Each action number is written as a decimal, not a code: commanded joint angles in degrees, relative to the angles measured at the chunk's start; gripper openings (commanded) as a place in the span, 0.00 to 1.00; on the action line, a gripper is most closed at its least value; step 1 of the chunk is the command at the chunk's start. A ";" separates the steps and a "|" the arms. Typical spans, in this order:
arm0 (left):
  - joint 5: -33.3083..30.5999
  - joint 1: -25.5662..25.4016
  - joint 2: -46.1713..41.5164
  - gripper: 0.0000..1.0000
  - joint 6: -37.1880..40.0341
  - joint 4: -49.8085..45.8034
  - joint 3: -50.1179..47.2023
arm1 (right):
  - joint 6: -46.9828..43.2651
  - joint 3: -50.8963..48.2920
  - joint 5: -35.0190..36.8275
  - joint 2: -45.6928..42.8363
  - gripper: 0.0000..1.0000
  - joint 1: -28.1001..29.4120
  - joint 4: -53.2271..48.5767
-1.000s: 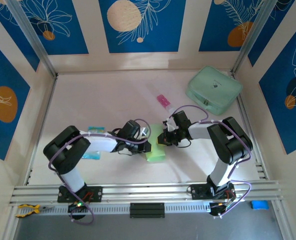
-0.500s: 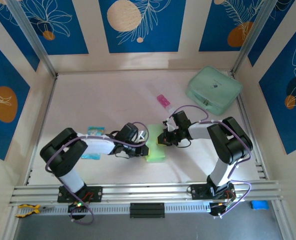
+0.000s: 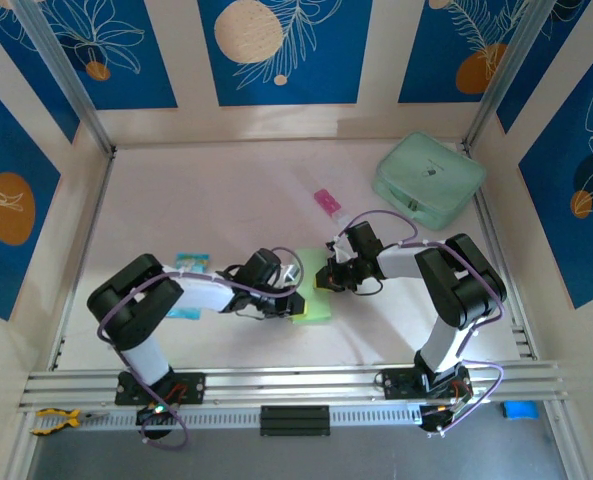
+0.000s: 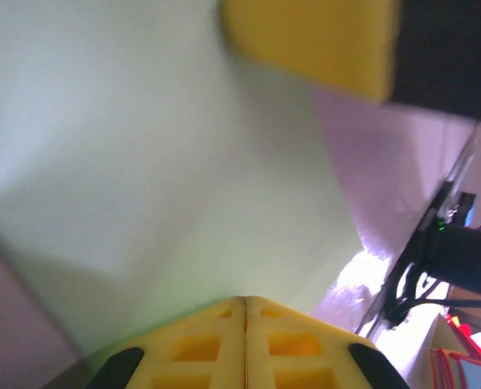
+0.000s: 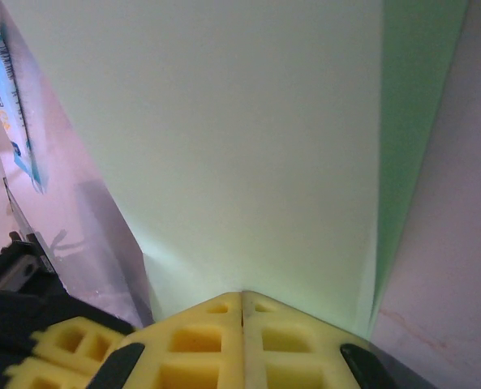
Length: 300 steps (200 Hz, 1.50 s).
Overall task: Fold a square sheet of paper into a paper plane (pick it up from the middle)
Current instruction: First fold the square sheet of paper in half at the center of the table.
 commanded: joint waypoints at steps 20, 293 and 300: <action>-1.21 -1.12 -1.31 0.10 2.17 -4.37 -5.51 | -0.61 -2.16 5.96 1.03 0.00 -0.40 -4.56; -0.99 10.15 9.95 0.08 10.90 -4.14 8.01 | -1.28 -1.79 4.47 1.49 0.00 -0.12 -4.96; -0.51 10.39 10.36 0.08 10.44 -3.09 7.08 | -1.31 -1.82 4.47 1.43 0.00 -0.14 -4.86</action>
